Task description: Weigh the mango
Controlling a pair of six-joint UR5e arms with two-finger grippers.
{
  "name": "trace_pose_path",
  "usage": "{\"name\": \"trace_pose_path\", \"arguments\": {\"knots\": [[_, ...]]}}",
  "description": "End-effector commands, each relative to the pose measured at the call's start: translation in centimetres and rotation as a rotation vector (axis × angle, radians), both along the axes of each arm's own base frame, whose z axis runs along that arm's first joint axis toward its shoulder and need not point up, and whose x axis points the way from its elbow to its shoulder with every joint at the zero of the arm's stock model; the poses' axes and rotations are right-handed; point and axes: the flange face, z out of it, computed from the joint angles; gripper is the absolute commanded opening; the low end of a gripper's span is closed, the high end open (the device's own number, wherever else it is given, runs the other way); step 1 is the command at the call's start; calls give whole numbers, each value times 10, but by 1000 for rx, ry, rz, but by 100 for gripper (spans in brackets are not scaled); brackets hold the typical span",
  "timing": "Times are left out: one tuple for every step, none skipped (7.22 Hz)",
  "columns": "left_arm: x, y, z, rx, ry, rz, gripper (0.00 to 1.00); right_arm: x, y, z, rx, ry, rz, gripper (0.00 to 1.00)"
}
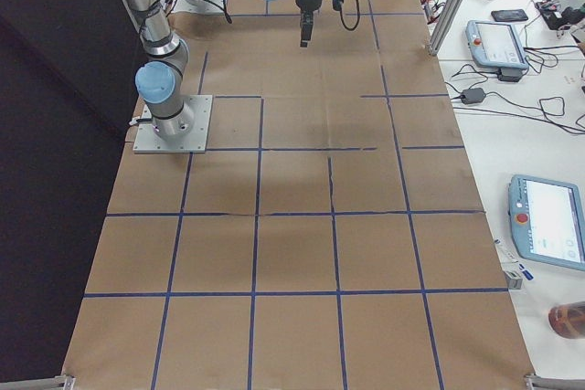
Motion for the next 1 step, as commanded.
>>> {"name": "trace_pose_path", "arguments": {"knots": [[0, 0, -2, 4, 0, 0, 100, 0, 0, 0, 0, 0, 0, 100]]}}
